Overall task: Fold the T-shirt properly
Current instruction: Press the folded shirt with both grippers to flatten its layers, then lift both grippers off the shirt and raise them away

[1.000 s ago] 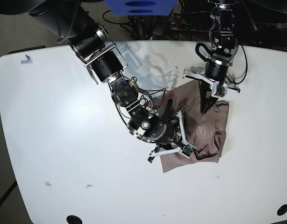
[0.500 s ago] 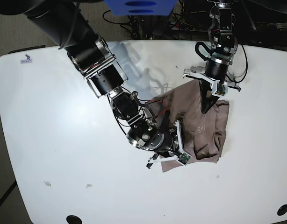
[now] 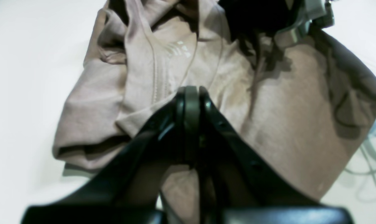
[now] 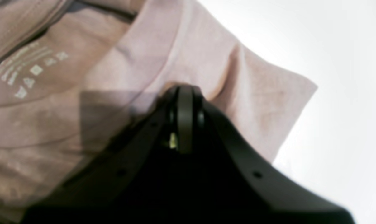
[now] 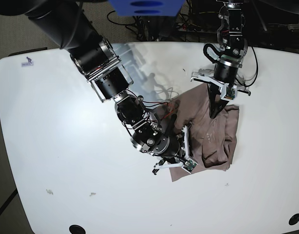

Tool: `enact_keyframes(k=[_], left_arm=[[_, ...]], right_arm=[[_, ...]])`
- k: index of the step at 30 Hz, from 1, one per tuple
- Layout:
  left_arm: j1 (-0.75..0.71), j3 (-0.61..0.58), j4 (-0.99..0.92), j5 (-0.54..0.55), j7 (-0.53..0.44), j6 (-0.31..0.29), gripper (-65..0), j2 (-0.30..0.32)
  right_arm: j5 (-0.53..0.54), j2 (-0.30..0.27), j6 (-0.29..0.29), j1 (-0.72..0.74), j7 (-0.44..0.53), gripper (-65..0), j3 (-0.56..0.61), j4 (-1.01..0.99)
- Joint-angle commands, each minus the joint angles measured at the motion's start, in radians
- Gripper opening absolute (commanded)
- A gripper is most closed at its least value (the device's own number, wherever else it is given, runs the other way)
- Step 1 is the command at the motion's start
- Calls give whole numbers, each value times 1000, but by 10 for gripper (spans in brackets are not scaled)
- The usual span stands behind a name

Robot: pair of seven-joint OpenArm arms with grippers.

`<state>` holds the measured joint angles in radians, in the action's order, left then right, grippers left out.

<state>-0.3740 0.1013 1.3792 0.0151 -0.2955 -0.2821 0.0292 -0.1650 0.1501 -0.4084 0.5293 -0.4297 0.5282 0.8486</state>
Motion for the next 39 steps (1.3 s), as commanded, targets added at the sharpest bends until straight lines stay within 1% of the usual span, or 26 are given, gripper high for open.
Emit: enact_keyframes(k=[1, 3, 4, 8, 12, 15, 18, 20, 24, 28, 35, 39], left_arm=[[-13, -1, -108, -93, 835, 16, -650, 19], [3, -1, -108, -91, 836, 16, -650, 30], [14, -1, -110, -88, 838, 16, -650, 34], [42, 1, -110, -88, 839, 16, -650, 47], [80, 1, -110, -89, 841, 16, -650, 62], [102, 1, -110, -91, 842, 16, -650, 67], [117, 1, -110, -96, 844, 16, -650, 67], [134, 1, -110, -96, 858, 16, -650, 68], [185, -2, -110, -94, 899, 16, -650, 82], [231, -2, -110, -96, 924, 16, -650, 81], [300, -2, -110, -96, 958, 16, -650, 82], [335, -7, -108, -96, 974, 16, -650, 94]], right_arm=[[-6, 7, -8, 15, -50, -650, -1, 28], [-6, 7, -8, 15, -64, -650, -1, 64], [-6, -5, -8, 4, -74, -650, -1, 96], [-6, -90, -8, -68, -110, -650, -1, 222], [-6, -142, -8, -130, -142, -650, -1, 347], [-6, -177, -8, -189, -180, -650, -1, 432], [-6, -200, -8, -246, -217, -650, -1, 515], [-6, -214, -8, -280, -225, -650, -1, 547], [-6, -228, -8, -346, -228, -650, -1, 598], [-6, -248, -8, -417, -228, -650, -1, 644], [-6, -251, -8, -522, -228, -650, -1, 693], [-6, -251, -8, -576, -228, -650, -1, 723]])
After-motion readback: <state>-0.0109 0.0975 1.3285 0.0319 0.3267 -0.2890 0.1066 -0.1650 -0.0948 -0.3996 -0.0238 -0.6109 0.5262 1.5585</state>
